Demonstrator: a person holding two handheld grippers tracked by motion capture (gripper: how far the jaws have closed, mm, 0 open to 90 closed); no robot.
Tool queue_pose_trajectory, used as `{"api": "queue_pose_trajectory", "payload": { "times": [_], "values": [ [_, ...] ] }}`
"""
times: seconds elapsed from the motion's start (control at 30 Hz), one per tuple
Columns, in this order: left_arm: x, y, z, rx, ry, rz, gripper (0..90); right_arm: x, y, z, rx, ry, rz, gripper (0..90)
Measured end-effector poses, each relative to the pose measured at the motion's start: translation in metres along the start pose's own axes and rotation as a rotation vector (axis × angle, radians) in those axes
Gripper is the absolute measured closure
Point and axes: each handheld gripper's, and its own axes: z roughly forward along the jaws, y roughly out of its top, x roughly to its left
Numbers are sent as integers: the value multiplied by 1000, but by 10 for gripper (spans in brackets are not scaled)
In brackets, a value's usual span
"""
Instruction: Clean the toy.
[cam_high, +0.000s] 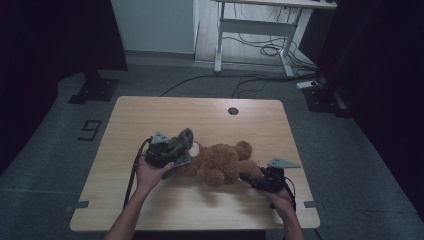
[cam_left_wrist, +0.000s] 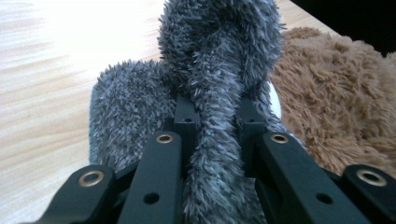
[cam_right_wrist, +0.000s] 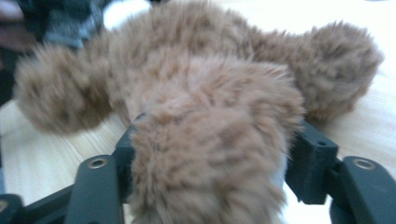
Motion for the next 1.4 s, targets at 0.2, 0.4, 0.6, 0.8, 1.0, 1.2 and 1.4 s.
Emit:
{"api": "queue_pose_trajectory", "payload": {
  "times": [0.2,0.4,0.6,0.8,1.0,1.2,1.4],
  "values": [
    [-2,-13,-7,-10,-21,4,759,4,19,-17,-99,5,11,279],
    [-6,-23,-14,-18,-33,8,758,6,33,0,-32,-4,3,224],
    [-6,-31,-18,-21,-44,4,756,18,29,38,71,22,-32,177],
    [-1,-36,-26,-25,-92,-33,743,18,17,55,139,50,-18,134],
    [26,-39,-46,-51,12,-116,737,19,4,57,178,82,-52,270],
    [31,-58,-25,43,-11,-145,743,24,-1,55,165,82,-95,410],
    [26,-49,-16,16,-59,-151,758,25,0,55,116,77,-119,488]
  ]
}}
